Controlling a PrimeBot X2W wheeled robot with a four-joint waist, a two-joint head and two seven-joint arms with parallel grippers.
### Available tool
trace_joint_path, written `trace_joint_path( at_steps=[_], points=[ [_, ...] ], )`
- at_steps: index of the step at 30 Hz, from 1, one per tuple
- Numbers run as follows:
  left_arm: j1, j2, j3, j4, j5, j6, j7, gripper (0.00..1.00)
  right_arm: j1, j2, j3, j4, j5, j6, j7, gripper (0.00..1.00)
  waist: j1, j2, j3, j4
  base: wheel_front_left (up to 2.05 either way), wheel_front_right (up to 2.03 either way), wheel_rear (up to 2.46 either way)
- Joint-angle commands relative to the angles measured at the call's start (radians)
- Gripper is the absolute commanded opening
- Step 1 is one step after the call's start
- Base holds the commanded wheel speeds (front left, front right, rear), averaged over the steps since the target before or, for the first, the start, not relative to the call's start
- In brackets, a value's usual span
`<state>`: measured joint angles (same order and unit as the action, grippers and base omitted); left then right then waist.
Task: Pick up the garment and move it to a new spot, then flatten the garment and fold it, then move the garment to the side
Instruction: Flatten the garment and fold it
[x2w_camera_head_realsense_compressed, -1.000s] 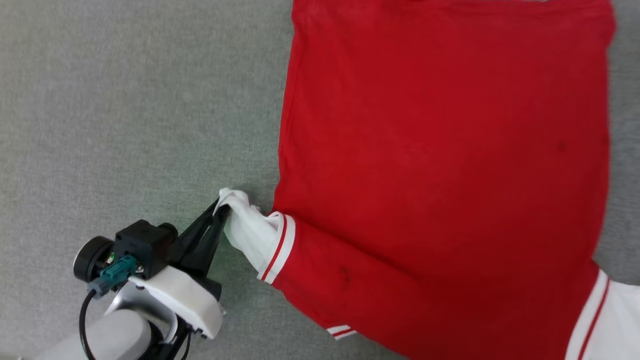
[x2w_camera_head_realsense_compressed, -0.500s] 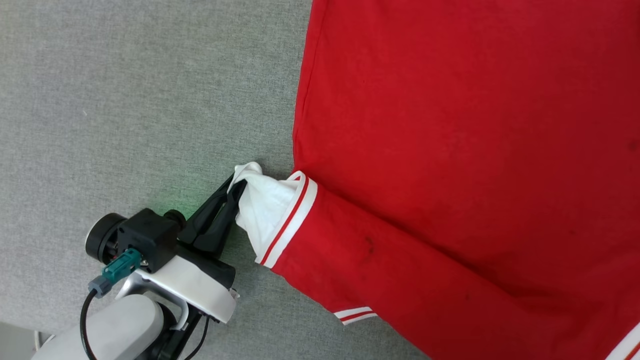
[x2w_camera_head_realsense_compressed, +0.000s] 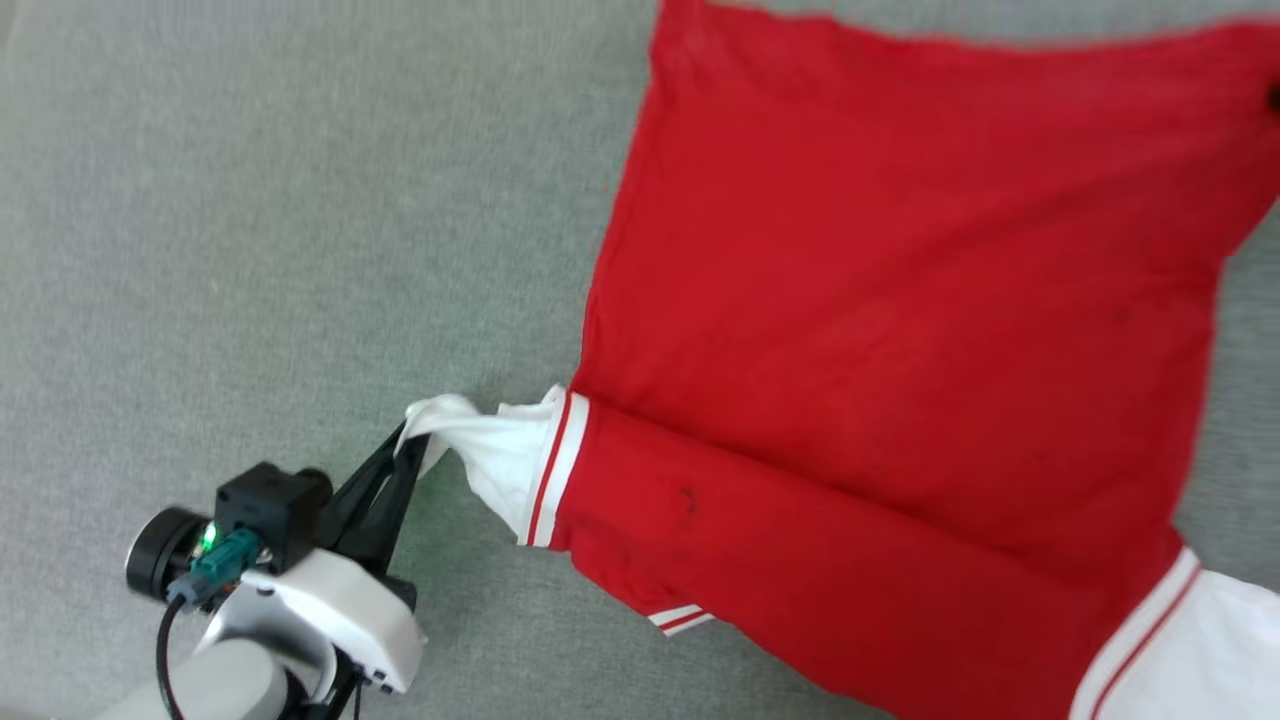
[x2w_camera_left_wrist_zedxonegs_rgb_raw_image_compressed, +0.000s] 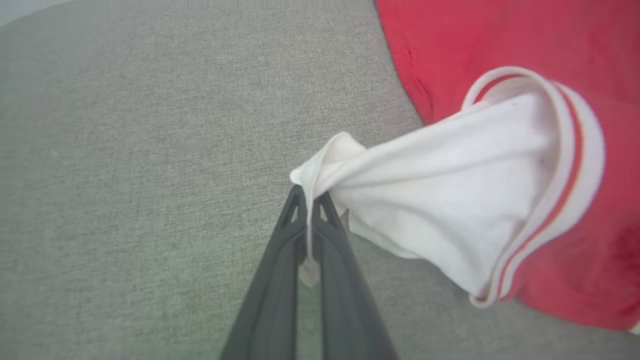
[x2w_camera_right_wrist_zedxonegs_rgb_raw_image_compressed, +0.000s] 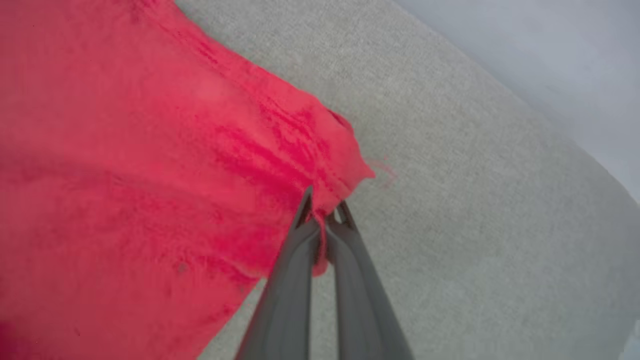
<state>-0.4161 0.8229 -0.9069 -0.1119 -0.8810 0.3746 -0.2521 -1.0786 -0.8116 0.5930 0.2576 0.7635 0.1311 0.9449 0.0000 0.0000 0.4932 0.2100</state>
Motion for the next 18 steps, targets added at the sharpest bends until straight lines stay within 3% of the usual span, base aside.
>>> trace_joint_path(
  at_steps=[1, 6, 12, 18],
  points=[
    [0.019, 0.007, 0.003, -0.002, -0.005, 0.007, -0.006, 0.0, 0.032, -0.022, 0.012, -0.02, 0.011, -0.001, -0.01, 0.0, 0.0, 0.0, -0.073, -0.048, 0.0, 0.0, 0.0],
    [0.074, 0.041, 0.0, -0.016, -0.026, 0.025, -0.002, 0.0, 0.196, -0.139, 0.047, -0.141, 0.083, -0.001, -0.08, 0.0, 0.0, 0.0, -0.149, -0.094, 0.0, 0.0, 0.0],
    [0.123, 0.072, 0.005, -0.033, -0.047, 0.047, -0.003, 0.0, 0.473, -0.255, 0.014, -0.237, 0.156, -0.001, -0.178, 0.0, 0.0, 0.0, -0.206, -0.14, 0.0, 0.0, 0.0],
    [0.157, 0.097, 0.012, -0.051, -0.056, 0.062, -0.005, 0.0, 0.787, -0.275, -0.059, -0.221, 0.206, -0.001, -0.271, 0.0, 0.0, 0.0, -0.229, -0.172, 0.0, 0.0, 0.0]
  ],
)
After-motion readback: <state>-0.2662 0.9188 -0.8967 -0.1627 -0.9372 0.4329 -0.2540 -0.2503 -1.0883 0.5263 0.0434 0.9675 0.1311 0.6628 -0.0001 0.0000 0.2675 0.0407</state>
